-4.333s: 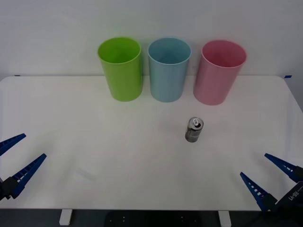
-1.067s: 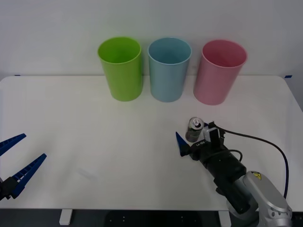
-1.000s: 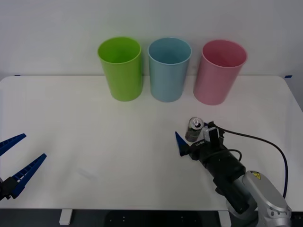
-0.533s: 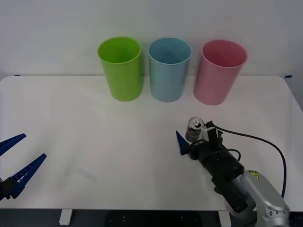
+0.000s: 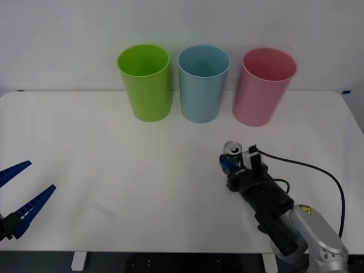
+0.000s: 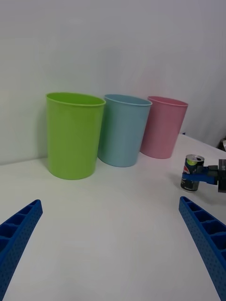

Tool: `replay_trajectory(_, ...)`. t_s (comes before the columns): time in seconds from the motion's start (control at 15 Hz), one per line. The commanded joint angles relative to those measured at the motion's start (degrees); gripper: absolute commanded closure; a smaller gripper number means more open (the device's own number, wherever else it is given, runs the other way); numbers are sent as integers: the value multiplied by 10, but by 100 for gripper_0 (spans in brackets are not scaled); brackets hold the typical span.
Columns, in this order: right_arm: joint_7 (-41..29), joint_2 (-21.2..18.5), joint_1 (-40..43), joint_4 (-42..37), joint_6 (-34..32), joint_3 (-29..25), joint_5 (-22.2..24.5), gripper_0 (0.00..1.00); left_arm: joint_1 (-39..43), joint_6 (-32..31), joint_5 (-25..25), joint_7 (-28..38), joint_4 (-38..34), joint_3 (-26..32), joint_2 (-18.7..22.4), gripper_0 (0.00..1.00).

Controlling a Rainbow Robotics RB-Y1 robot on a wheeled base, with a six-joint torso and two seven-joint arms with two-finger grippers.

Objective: Grasp the object on the table and drop it into the matching bin: aluminum can to the light blue bin, PET bottle to the pink bin.

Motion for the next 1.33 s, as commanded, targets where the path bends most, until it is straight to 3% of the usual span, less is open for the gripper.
replay_trajectory(0.07,-1,-1,0,-1,-19,-10,0,100,0,0,0,0,0,0,0,0)
replay_trajectory(0.53,-26,-19,4,-55,-29,-11,-19,100,0,0,0,0,0,0,0,0)
replay_trajectory(1.07,-167,-46,11,-148,-35,-11,8,100,0,0,0,0,0,0,0,0)
replay_trajectory(1.33,-246,-56,11,-188,-32,-11,49,100,0,0,0,0,0,0,0,0)
